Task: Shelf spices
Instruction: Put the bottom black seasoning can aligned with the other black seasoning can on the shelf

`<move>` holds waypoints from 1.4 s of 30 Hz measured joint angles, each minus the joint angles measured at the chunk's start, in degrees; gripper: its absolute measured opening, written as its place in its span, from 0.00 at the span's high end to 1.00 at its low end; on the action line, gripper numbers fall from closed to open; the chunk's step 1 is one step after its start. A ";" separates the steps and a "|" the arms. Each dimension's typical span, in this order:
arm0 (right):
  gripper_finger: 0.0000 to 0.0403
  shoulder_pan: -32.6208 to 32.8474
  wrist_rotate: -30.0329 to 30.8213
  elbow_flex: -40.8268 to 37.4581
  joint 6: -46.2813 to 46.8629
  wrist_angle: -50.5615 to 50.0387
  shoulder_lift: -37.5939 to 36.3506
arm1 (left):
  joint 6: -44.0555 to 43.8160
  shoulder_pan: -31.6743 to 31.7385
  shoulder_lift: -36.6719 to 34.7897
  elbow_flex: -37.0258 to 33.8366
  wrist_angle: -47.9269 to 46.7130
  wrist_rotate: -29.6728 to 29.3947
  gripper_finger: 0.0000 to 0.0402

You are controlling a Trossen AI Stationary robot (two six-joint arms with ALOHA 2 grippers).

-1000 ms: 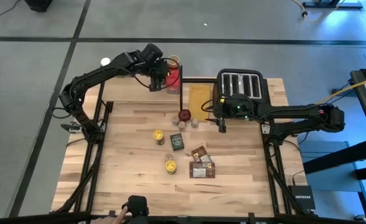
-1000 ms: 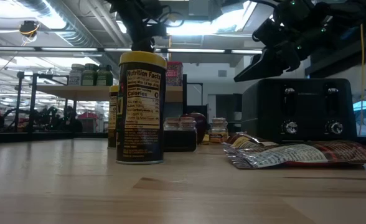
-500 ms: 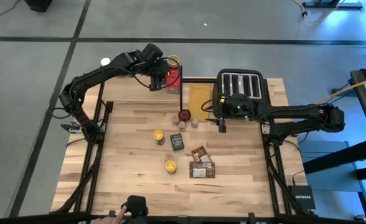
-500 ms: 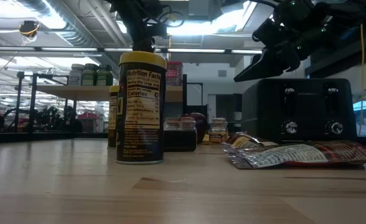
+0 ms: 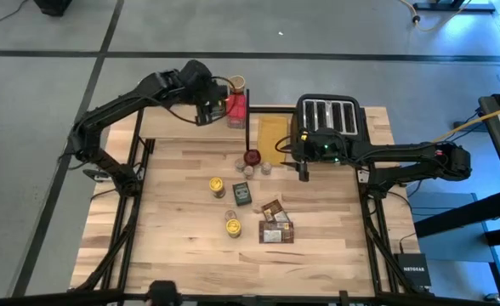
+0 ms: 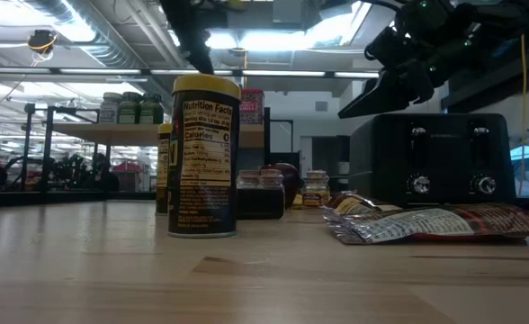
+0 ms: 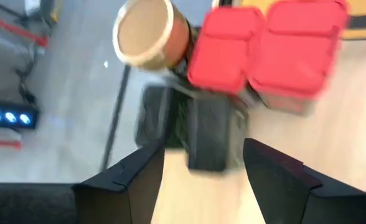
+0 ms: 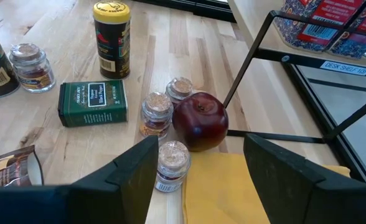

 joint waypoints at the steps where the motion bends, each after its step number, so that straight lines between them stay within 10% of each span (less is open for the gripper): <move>1: 0.40 0.00 0.02 0.00 0.00 0.00 0.00 | -1.34 0.01 -0.61 0.00 -1.59 -0.02 0.48; 17: 0.40 0.00 0.00 -0.02 -0.20 0.02 0.00 | -7.18 3.73 -1.99 -13.81 6.21 -0.22 0.59; 42: 0.40 0.00 0.02 -0.02 -0.42 0.06 0.00 | -9.02 3.81 -2.12 -15.28 12.01 0.49 0.61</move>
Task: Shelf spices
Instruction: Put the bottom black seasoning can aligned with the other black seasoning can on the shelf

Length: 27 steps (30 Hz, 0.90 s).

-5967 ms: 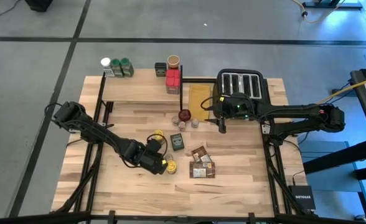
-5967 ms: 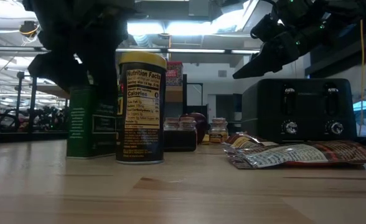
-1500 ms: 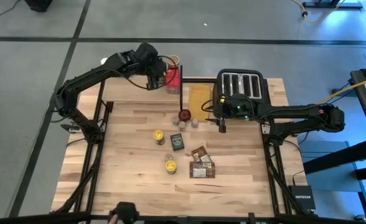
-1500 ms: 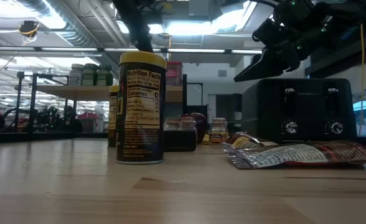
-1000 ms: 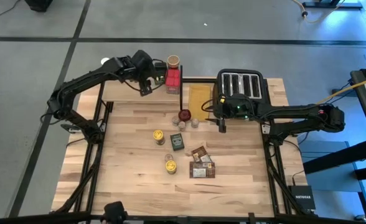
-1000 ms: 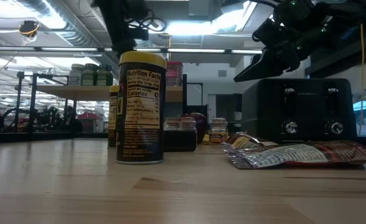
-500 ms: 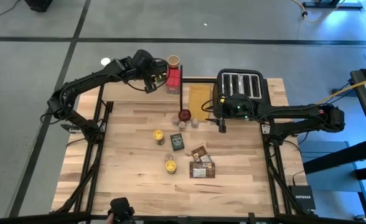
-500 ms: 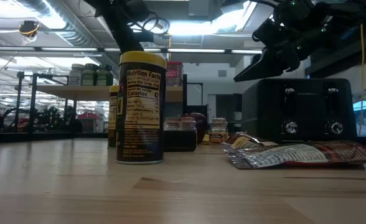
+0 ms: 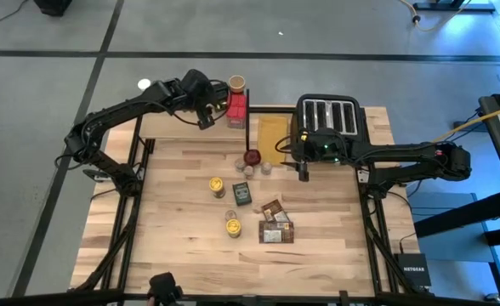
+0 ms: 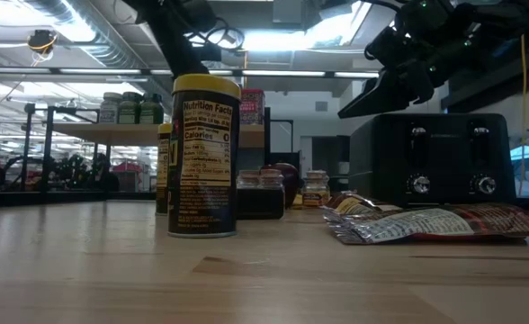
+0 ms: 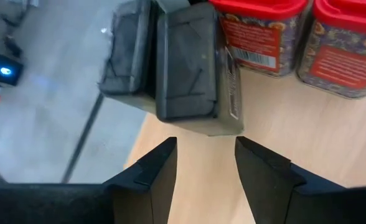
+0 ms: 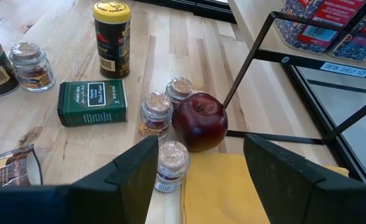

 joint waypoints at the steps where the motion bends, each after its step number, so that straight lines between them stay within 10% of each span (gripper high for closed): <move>1: 0.40 0.00 -0.02 0.00 0.00 -0.02 0.00 | -0.63 0.01 0.00 0.00 -0.51 0.86 0.61; 27: 0.40 0.01 -0.01 0.00 -0.76 -0.04 0.00 | -4.03 0.15 -0.30 0.04 0.59 1.14 0.61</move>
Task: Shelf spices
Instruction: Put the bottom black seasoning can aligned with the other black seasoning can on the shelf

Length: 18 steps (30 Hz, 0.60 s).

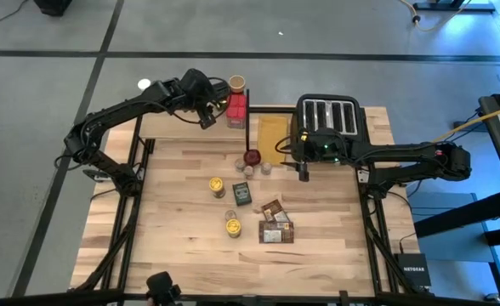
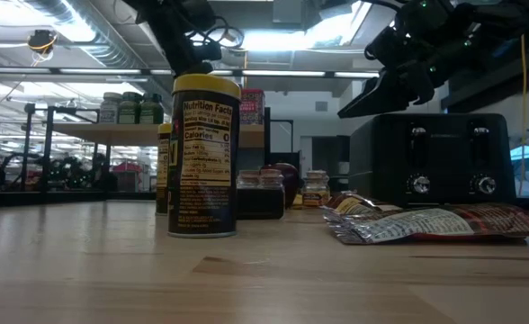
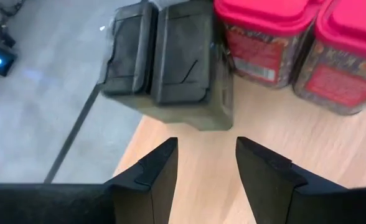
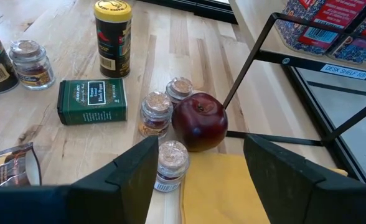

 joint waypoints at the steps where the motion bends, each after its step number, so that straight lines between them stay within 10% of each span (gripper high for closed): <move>1: 0.40 -0.01 0.00 0.00 0.01 0.00 0.00 | 0.34 -0.03 -0.32 0.00 -0.15 -0.92 0.61; 11: 0.40 0.01 -0.01 0.00 -0.01 -0.02 0.00 | 3.95 3.63 -3.02 1.77 11.47 -10.24 0.61; 18: 0.40 -0.01 0.01 0.00 -0.04 -0.01 0.00 | -0.50 11.47 0.12 1.84 22.86 3.67 0.61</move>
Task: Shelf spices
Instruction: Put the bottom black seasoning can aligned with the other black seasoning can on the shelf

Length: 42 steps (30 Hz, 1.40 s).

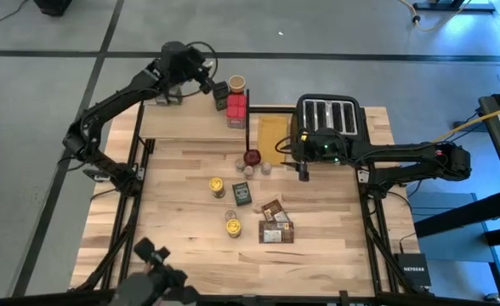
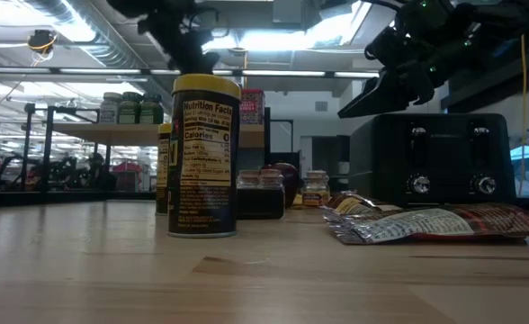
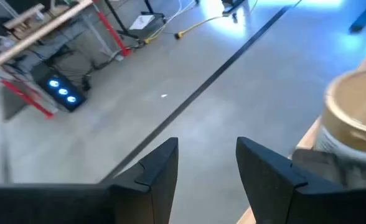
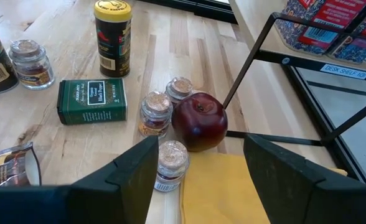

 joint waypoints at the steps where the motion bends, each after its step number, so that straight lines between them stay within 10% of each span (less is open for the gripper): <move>1: 0.40 -0.01 -0.02 0.00 -0.01 -0.01 0.00 | -0.50 0.82 0.82 0.00 0.75 1.36 0.61; 42: 0.40 0.01 -0.02 0.00 -0.48 0.03 0.00 | 0.77 2.01 11.33 6.01 -4.54 16.25 0.61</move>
